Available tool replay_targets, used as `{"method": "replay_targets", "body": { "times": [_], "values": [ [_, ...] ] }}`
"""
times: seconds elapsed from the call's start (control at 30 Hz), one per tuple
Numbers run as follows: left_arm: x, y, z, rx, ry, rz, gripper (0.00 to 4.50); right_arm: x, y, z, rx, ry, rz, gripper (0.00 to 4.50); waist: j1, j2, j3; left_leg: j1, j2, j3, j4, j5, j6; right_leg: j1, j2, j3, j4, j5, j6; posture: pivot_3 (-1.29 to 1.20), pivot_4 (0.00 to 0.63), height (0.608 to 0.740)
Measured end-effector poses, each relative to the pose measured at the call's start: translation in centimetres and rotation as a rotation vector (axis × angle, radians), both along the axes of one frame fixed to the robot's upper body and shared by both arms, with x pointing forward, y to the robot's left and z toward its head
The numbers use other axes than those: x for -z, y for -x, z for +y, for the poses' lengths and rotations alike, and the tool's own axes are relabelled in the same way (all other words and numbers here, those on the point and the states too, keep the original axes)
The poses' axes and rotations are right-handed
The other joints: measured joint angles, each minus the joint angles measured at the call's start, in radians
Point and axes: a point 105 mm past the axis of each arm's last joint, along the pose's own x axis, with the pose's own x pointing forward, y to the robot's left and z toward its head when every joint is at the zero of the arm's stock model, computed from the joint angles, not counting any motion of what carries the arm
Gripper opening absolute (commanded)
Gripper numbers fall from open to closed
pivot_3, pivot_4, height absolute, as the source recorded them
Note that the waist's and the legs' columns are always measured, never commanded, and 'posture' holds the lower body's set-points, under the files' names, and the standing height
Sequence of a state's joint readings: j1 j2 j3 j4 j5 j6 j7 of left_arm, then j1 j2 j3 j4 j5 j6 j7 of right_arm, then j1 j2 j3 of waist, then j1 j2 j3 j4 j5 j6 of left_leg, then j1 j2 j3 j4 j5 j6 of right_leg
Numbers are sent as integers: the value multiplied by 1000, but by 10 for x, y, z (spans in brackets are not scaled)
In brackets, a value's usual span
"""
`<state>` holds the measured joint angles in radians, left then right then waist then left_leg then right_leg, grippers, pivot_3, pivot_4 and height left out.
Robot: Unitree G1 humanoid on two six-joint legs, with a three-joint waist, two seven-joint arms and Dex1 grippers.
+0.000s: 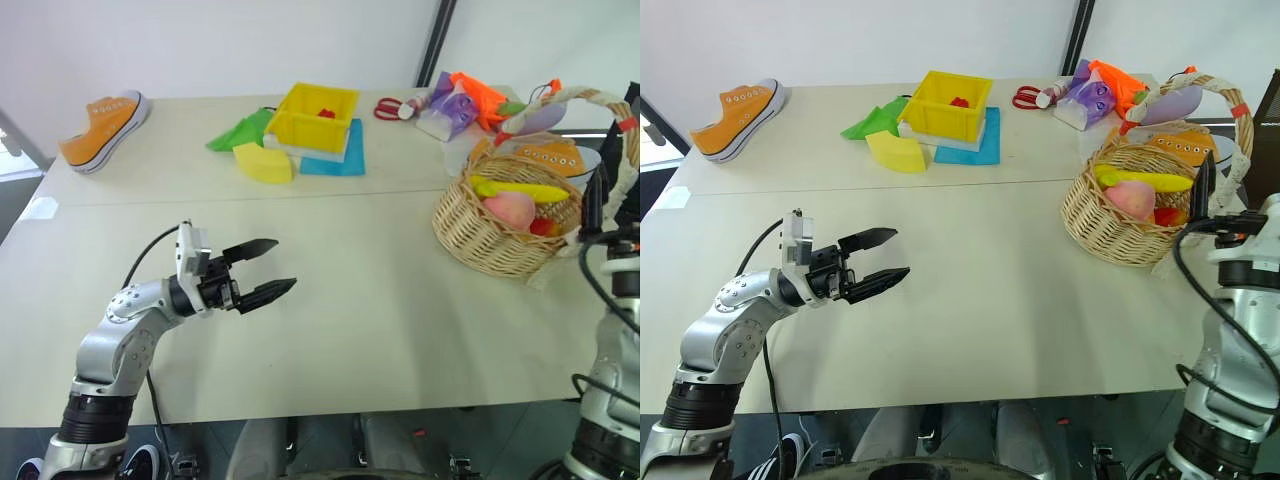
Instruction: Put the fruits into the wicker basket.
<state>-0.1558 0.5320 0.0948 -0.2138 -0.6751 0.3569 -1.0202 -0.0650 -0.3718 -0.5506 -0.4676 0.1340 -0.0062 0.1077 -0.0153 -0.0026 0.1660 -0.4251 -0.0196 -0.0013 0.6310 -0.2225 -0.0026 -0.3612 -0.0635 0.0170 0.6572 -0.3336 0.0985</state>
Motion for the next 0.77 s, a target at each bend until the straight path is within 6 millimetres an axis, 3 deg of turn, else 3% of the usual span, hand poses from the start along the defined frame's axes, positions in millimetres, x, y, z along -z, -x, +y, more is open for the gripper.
{"method": "replay_targets", "body": {
  "times": [0.07,0.13,0.3,0.37,0.5,0.6,0.67,0.77],
  "values": [
    [-1,-1,3,-16,2,-3,4500,-13,0,22,-26,65,-46,4475,-2,0,0,1,0,0,0,0,-1,0,0,0,1,0,0,0,150,740],
    [-1,-3,4,-42,5,-2,4500,-14,-6,51,-126,116,-45,4475,-1,0,0,3,0,0,0,0,-1,1,0,0,2,0,0,0,150,740],
    [4,-19,25,-211,-26,-10,4500,39,-26,135,-679,42,243,4475,0,-1,0,4,0,0,0,0,-1,2,0,0,3,0,0,0,150,740],
    [8,-28,46,-337,-54,-12,4500,60,-24,154,-873,-25,383,4475,1,-1,0,4,0,0,0,0,0,2,0,0,3,0,0,0,150,740],
    [13,-31,91,-570,-96,-28,4500,82,-15,160,-1082,64,607,4475,2,-2,1,3,0,-1,0,0,0,2,-2,0,1,0,-1,0,150,740],
    [20,-26,113,-665,-101,-12,4500,103,-13,163,-1177,94,748,4475,2,-3,0,3,1,-1,-1,0,-1,2,-2,0,0,0,-1,0,150,740],
    [23,-22,128,-734,-88,4,4500,115,-16,165,-1211,96,801,4475,1,-3,0,3,1,-1,-1,0,-1,1,-2,0,0,-1,-1,0,150,740],
    [28,-15,145,-819,-80,15,4500,116,-23,167,-1232,117,810,4475,-1,-3,0,1,1,-1,-1,0,-1,-1,-2,0,0,0,-1,0,150,740]
  ]
}}
